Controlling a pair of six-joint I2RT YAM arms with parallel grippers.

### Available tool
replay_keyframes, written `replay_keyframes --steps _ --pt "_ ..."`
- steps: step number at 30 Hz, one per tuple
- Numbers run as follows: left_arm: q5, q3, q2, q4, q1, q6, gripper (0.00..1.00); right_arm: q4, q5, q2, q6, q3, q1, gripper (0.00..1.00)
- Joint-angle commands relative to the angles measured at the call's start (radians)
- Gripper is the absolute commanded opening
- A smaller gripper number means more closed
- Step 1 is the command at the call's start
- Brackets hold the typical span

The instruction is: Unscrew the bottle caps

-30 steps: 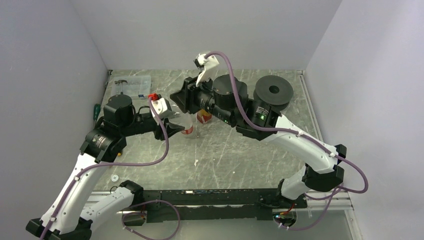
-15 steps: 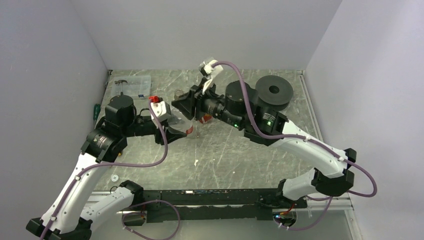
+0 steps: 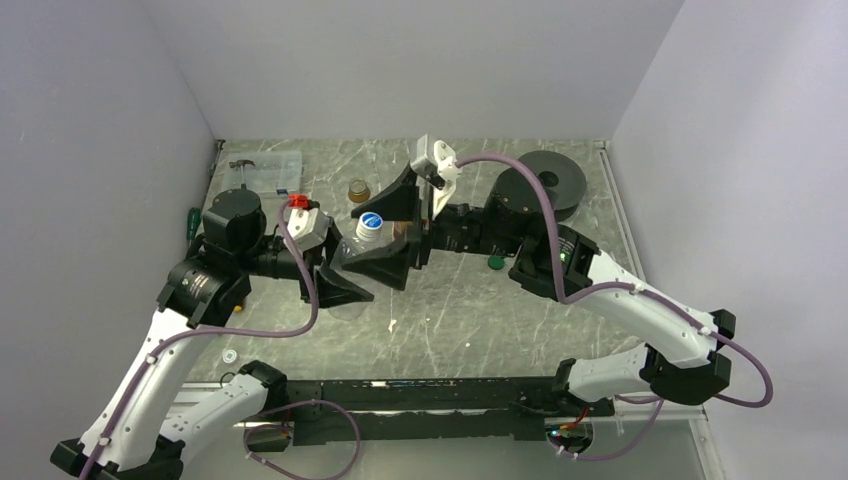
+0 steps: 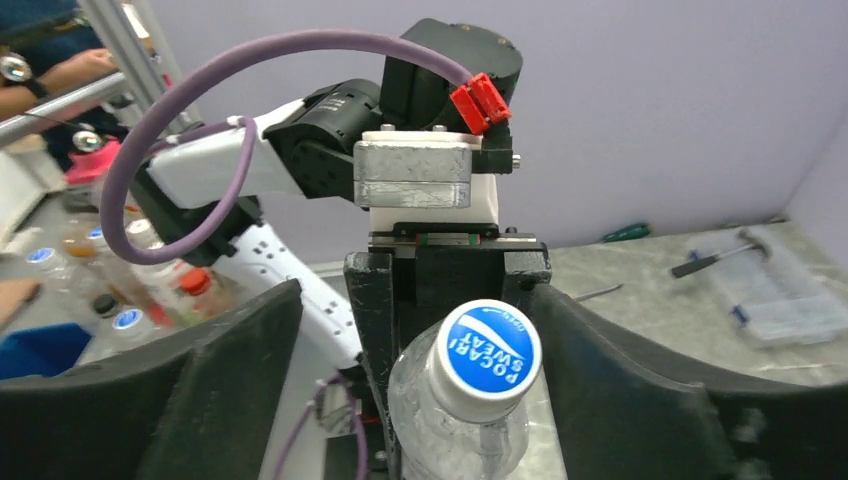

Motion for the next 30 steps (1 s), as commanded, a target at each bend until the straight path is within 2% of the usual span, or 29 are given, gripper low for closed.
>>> replay_keyframes --steps 1,3,6,11,17,25,30 --pt "-0.067 0.038 0.001 0.018 0.012 -0.005 0.00 0.002 0.194 -0.068 -0.001 0.007 0.007 0.97" --pt "-0.157 0.031 -0.004 0.016 0.012 0.019 0.00 0.002 0.352 -0.075 0.041 0.008 0.007 1.00" --pt "-0.297 0.023 -0.004 0.014 0.012 0.063 0.00 -0.099 0.548 -0.015 0.109 0.096 0.007 0.97" --pt "-0.439 0.010 -0.003 0.028 0.012 0.106 0.00 -0.348 0.660 0.140 0.176 0.298 0.014 0.86" --pt "-0.488 0.002 -0.009 0.029 0.012 0.128 0.00 -0.336 0.659 0.153 0.192 0.292 0.015 0.73" --pt "-0.497 -0.007 -0.003 0.028 0.013 0.130 0.00 -0.286 0.654 0.131 0.200 0.255 0.015 0.35" --pt "-0.489 -0.010 -0.003 0.022 0.012 0.130 0.00 -0.272 0.648 0.126 0.200 0.240 0.015 0.15"
